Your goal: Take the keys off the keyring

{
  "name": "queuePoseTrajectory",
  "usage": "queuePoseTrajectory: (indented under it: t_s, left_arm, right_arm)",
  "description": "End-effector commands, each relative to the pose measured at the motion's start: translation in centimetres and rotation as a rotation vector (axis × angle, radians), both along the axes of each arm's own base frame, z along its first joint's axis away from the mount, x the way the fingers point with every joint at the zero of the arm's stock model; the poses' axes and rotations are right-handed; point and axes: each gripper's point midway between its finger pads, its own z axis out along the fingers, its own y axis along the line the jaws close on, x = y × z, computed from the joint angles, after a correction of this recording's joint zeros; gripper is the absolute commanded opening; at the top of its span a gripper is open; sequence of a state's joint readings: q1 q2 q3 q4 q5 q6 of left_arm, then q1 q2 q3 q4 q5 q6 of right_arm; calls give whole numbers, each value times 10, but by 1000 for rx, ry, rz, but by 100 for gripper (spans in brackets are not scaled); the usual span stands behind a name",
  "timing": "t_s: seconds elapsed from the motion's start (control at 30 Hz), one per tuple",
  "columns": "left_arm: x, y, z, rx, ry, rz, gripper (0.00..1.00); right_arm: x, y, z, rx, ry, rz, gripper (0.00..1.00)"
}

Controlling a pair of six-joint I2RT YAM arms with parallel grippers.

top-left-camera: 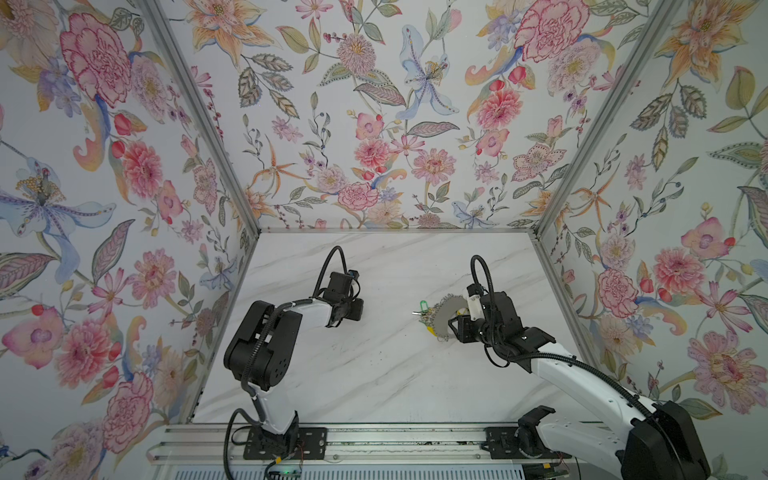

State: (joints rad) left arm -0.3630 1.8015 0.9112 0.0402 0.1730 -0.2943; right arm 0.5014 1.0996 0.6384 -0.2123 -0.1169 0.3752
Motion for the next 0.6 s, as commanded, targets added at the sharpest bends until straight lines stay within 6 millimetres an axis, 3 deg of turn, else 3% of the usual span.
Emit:
queuePoseTrajectory:
  t_s: [0.0, 0.1, 0.23, 0.43, 0.57]
  left_arm:
    - [6, 0, -2, 20, 6, -3, 25]
    - [3, 4, -4, 40, 7, 4, 13]
    - [-4, 26, -4, 61, 9, 49, 6]
    - [-12, 19, 31, -123, -71, 20, 5]
    - [-13, 22, 41, -380, -79, 33, 13]
  right_arm:
    - [-2, -2, -3, 4, 11, -4, 39]
    - [-2, -5, -2, 4, 6, -13, 39]
    - [-4, -7, -5, 5, 9, -16, 39]
    - [-4, -3, -12, 17, 29, -7, 39]
    - [-4, -1, -9, 30, 23, -4, 39]
